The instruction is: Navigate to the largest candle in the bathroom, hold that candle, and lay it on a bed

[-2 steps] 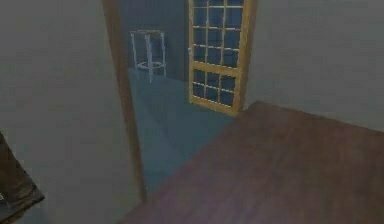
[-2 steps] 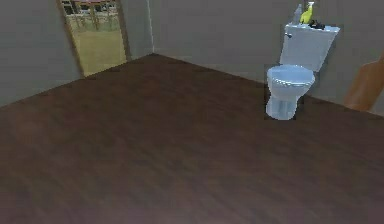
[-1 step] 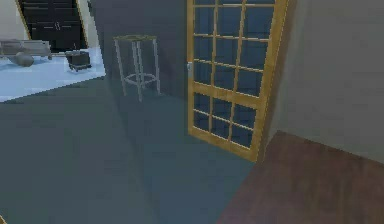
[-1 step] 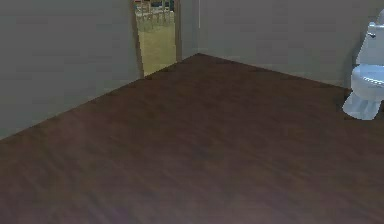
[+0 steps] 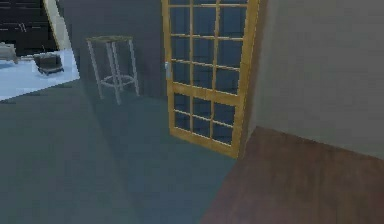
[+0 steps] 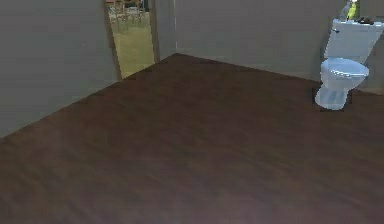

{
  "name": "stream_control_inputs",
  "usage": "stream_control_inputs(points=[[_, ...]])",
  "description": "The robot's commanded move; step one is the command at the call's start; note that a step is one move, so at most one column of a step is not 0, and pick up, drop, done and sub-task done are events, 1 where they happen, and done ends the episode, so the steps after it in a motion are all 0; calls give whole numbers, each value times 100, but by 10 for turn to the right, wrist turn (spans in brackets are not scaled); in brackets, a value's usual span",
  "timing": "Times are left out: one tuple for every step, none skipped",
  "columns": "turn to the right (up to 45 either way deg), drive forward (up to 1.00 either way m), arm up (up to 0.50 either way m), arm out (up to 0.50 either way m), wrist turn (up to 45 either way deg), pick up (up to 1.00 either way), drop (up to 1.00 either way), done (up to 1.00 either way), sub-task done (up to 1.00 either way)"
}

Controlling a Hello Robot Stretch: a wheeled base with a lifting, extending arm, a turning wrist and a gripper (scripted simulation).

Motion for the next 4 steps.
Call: stream_control_inputs(points=[[0,45,0,0,0,0,0,0,0],[-450,0,0,0,0,0,0,0,0],[0,100,0,0,0,0,0,0,0],[0,100,0,0,0,0,0,0,0]])
